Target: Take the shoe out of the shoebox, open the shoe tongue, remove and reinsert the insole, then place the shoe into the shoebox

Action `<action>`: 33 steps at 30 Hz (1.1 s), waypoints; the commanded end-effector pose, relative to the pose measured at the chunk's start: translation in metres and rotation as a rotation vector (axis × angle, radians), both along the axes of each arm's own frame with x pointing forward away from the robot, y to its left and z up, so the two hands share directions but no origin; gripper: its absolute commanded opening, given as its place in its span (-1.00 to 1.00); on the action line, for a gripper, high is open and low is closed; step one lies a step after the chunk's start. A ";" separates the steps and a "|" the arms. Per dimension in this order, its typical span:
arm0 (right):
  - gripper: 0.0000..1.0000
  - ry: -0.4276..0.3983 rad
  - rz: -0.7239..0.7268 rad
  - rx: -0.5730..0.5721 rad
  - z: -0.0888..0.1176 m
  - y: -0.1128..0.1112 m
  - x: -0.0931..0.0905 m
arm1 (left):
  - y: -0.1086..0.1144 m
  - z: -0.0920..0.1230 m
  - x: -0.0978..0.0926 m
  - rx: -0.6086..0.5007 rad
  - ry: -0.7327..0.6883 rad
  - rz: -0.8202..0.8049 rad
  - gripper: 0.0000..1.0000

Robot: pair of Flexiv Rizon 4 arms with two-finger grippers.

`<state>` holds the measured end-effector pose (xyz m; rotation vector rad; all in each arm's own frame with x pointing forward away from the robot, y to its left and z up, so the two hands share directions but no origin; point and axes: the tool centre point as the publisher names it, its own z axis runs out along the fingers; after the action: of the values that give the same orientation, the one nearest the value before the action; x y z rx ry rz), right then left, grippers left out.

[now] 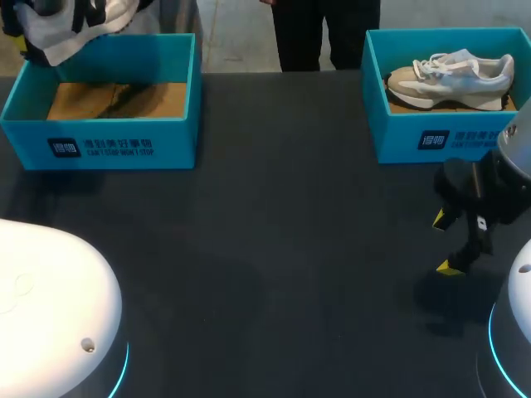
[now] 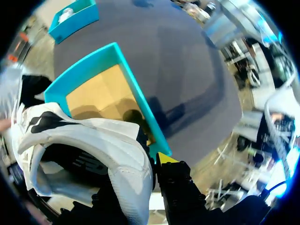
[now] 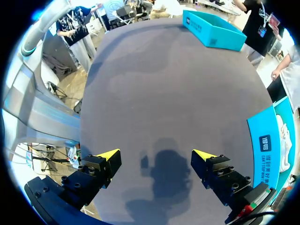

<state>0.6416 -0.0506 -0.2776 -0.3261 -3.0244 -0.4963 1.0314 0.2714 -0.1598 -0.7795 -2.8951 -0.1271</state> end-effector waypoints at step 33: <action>1.00 -0.001 -0.001 -0.002 0.000 0.001 -0.001 | 0.052 -0.022 0.030 -0.077 -0.083 -0.602 -1.00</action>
<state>0.6416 -0.0506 -0.2776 -0.3261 -3.0244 -0.4963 1.0627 0.3157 -0.1786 -1.4920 -2.7028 -0.1271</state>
